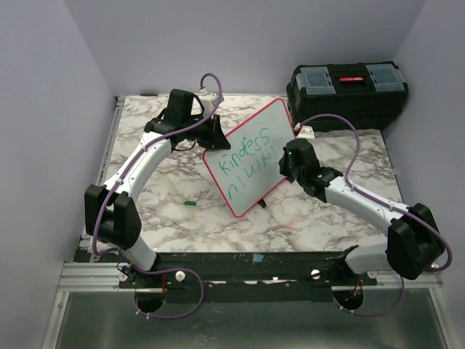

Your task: Write a sentence on the whiteboard

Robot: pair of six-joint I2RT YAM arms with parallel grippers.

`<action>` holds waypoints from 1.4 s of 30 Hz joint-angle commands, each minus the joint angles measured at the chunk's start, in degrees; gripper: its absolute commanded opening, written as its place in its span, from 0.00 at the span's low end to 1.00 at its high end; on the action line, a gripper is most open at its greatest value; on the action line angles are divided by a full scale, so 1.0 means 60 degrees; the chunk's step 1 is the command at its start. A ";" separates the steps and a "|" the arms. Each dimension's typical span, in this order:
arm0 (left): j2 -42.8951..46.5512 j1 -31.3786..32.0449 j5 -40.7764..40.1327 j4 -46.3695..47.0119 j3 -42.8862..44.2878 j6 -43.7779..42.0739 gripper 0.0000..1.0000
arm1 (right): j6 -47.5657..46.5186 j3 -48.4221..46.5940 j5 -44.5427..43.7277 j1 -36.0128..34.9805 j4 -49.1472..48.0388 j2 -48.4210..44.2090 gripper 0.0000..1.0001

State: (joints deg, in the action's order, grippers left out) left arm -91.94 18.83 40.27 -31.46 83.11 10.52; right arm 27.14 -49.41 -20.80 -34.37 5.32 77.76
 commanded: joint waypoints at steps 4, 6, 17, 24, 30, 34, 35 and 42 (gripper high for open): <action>0.0278 -0.0024 -0.0691 0.0130 -0.0054 -0.0611 0.00 | 0.0100 -0.0250 0.0162 0.0001 0.0200 -0.0346 0.01; 0.0291 -0.0023 -0.0691 0.0132 -0.0054 -0.0611 0.00 | 0.0044 -0.0435 0.0152 0.0003 0.0305 -0.0412 0.01; 0.0294 -0.0018 -0.0699 0.0125 -0.0057 -0.0624 0.00 | -0.0120 -0.1146 0.0003 0.0001 0.0375 -0.0367 0.01; 0.0351 -0.0018 -0.0717 0.0125 -0.0087 -0.0640 0.00 | -0.0178 -0.1548 0.0108 0.0004 0.0257 0.0052 0.01; 0.0336 -0.0018 -0.0691 0.0127 -0.0073 -0.0626 0.00 | -0.0230 -0.1749 0.0154 0.0001 0.0170 0.0375 0.01; 0.0360 -0.0018 -0.0689 0.0137 -0.0096 -0.0626 0.00 | -0.0216 -0.1742 0.0141 -0.0001 0.0111 0.0567 0.01; 0.0370 -0.0018 -0.0674 0.0145 -0.0099 -0.0626 0.00 | -0.0215 -0.1730 0.0127 0.0001 0.0102 0.0587 0.01; 0.0355 -0.0018 -0.0677 0.0146 -0.0087 -0.0611 0.00 | -0.0204 -0.1682 -0.0070 0.0014 0.0036 0.0762 0.01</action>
State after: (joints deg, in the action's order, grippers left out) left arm -91.94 18.87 40.27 -31.44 83.00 10.57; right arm 26.28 -58.15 -20.49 -34.39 6.46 80.31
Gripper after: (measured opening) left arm 0.079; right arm 0.136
